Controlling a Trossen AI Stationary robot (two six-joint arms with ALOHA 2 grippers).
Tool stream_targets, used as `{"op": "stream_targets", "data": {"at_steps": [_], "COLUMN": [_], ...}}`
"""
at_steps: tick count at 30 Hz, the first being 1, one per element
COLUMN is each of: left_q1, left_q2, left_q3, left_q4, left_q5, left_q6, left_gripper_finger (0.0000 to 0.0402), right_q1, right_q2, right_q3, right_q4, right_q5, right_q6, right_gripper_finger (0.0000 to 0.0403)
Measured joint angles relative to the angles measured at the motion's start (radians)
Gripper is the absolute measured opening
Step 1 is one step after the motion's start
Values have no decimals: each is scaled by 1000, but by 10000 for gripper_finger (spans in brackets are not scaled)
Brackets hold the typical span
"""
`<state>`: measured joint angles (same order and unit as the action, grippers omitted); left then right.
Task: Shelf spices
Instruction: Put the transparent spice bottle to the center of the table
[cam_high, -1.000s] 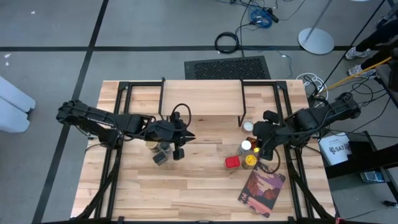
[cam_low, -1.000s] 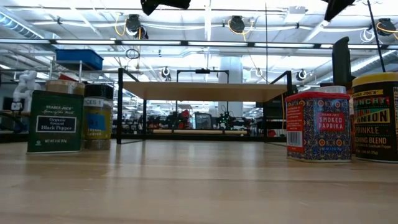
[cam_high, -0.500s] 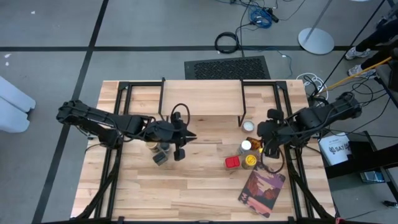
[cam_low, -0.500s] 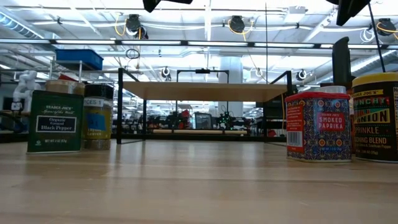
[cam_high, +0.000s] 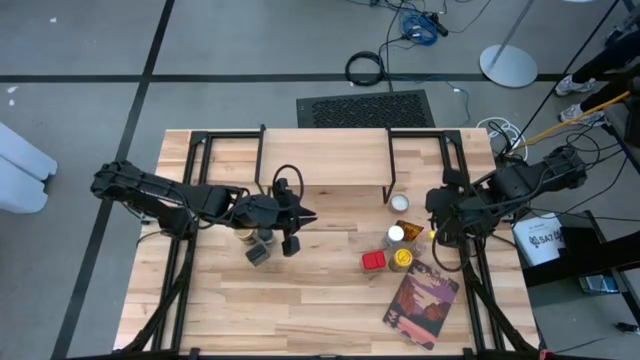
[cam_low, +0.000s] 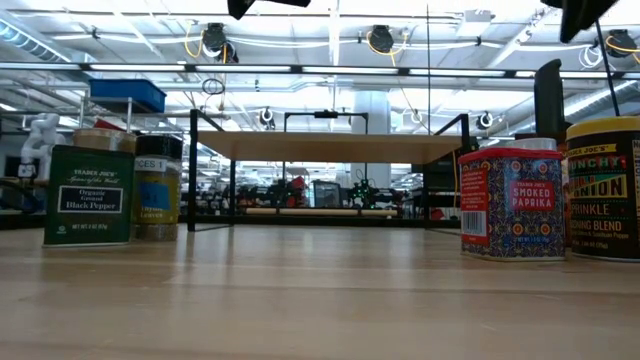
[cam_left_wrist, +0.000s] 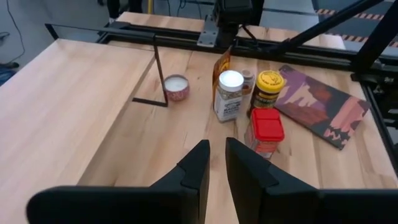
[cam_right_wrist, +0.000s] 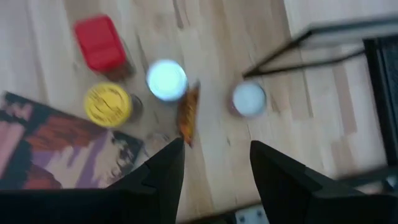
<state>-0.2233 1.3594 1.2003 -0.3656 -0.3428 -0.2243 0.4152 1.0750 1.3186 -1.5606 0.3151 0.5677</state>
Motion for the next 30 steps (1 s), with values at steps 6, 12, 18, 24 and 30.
{"op": "stream_targets", "data": {"at_steps": [6, 12, 18, 24, 30], "left_q1": [0, 0, 0, 0, 0], "left_q2": [0, 0, 2, 2, 2], "left_q3": [-1, -17, -17, -17, -17], "left_q4": [-26, -18, -8, -7, -7], "left_q5": [4, 39, 40, 33, 15], "left_q6": [1, -5, -5, -3, 3], "left_gripper_finger": [61, 61, 61, 61, 61], "right_q1": [0, 0, -2, -2, -2], "right_q2": [-16, -19, -31, -93, -175], "right_q3": [0, 0, 0, 0, -6], "right_q4": [-11, -10, -10, -10, -9], "right_q5": [5, 53, 53, 54, 64], "right_q6": [30, 4, -58, -51, -4], "right_gripper_finger": [171, 171, 169, 153, 146]}}
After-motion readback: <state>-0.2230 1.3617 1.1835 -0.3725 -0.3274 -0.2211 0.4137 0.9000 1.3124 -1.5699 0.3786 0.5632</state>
